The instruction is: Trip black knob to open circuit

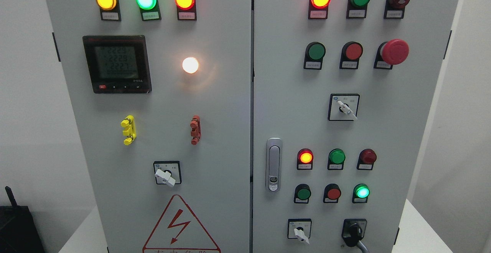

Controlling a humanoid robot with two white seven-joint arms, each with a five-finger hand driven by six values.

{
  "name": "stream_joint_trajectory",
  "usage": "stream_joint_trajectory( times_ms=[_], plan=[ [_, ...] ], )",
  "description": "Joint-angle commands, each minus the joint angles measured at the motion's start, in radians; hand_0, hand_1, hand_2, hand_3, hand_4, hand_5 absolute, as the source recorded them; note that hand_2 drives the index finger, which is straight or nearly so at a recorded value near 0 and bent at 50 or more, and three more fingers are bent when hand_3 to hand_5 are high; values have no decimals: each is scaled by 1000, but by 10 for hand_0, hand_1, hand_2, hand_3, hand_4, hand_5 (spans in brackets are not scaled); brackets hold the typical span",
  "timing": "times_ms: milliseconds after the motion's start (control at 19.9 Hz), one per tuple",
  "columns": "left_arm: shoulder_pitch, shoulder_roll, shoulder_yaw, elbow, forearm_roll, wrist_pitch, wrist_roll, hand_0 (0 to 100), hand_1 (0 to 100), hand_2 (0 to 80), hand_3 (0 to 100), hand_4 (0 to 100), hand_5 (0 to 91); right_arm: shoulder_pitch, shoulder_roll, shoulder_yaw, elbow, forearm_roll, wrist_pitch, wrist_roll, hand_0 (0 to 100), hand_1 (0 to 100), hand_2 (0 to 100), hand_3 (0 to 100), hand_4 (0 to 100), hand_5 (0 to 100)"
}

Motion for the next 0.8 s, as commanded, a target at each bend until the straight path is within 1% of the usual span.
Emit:
stream_joint_trajectory(
  times_ms=[0,752],
  plan=[
    [0,0,0,-25,0,-1,0,120,389,0,0,0,0,1,-2,-28,0,0,0,-2,0,0,61,1000,1000,993],
    [0,0,0,-25,0,1,0,120,389,0,0,0,0,8,-2,-28,-6,1,0,-4,0,0,46,1000,1000,979]
  ],
)
